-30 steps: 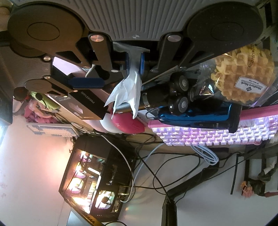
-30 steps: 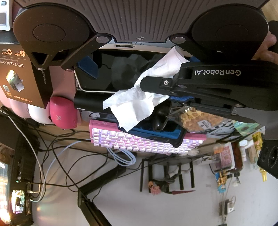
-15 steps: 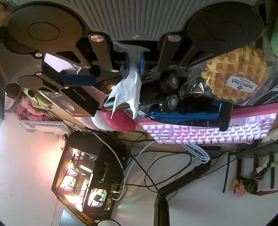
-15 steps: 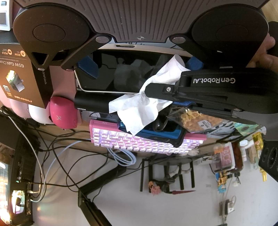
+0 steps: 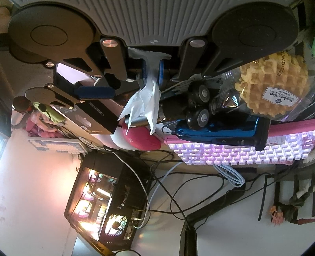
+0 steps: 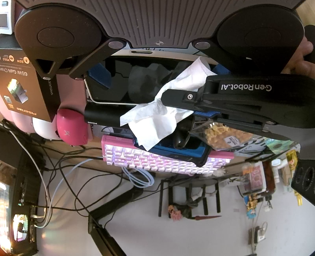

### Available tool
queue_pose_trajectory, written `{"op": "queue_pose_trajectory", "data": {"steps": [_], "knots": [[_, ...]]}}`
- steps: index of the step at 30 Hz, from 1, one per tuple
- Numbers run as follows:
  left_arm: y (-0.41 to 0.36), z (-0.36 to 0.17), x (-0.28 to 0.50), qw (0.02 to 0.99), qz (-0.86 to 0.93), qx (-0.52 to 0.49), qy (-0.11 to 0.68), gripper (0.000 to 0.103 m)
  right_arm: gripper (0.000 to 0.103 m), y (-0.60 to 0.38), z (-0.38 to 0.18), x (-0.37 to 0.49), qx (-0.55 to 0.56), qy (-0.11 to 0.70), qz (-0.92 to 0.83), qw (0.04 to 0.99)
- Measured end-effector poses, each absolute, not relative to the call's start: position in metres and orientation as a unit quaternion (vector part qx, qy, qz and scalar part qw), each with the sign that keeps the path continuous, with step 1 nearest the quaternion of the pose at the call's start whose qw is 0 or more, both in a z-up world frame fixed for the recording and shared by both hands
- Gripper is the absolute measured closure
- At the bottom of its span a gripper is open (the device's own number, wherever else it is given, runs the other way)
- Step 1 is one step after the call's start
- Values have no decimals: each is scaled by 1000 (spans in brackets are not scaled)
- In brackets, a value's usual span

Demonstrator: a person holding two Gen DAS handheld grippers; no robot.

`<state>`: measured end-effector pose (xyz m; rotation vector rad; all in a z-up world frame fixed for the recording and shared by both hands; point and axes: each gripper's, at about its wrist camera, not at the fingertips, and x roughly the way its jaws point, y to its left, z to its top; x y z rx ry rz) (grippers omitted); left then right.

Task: Clean container
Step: 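Lift the tissue in the left gripper toward the approaching right gripper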

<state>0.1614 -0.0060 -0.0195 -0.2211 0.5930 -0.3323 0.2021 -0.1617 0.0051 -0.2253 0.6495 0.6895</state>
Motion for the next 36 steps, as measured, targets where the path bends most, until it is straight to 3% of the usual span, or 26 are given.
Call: {"op": "queue_pose_trajectory", "data": {"steps": [4,10,15,23,31,36], "knots": [[-5,-20,161,936,-163,-112,289,87,0,-160,6,199,-115,306,329,886],[-1,-20,160,936,-166,-125,285,71,0,-159,7,191,-123,300,331,886],[3,-20,160,936,-166,-135,278,48,0,-158,9,181,-141,286,337,886],[7,-19,160,935,-170,-150,273,40,0,-171,15,173,-133,273,345,888],[14,-16,157,934,-179,-177,255,20,0,-192,35,170,-111,229,328,909],[22,-15,157,932,-175,-196,250,19,0,-191,39,172,-137,227,318,910]]}}
